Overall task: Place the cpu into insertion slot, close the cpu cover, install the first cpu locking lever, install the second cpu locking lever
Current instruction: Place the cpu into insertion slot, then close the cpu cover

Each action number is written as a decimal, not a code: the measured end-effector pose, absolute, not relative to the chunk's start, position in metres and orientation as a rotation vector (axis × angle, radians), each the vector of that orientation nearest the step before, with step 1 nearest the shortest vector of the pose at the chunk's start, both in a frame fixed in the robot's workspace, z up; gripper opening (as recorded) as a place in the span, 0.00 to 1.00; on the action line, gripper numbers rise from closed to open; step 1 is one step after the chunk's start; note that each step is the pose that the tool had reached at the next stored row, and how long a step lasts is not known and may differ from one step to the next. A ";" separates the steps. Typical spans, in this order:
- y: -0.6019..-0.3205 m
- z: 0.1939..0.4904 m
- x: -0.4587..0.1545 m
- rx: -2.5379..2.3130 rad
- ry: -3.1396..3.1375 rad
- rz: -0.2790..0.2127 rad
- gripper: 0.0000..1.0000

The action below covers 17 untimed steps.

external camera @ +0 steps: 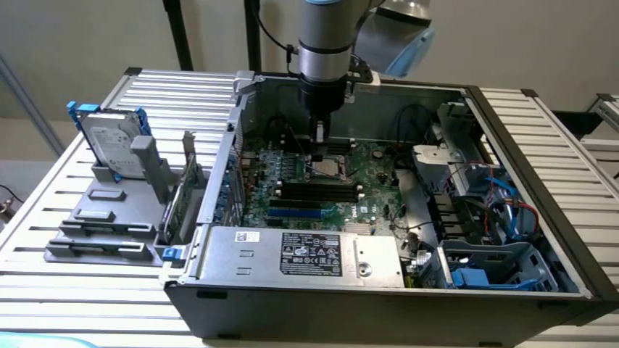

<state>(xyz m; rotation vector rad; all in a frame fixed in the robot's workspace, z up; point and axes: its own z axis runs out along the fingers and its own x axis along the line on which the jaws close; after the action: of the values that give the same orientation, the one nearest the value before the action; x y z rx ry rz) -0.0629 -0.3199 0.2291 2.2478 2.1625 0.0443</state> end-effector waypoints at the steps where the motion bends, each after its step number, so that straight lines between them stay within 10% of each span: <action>1: -0.320 0.230 -0.067 2.248 2.163 0.044 0.24; 3: -0.320 0.231 -0.074 2.248 2.162 0.044 0.12; 17: -0.320 0.232 -0.078 2.247 2.163 0.044 0.11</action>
<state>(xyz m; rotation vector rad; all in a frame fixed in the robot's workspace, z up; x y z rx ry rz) -0.0778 -0.3201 0.2321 2.2470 2.1631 0.0443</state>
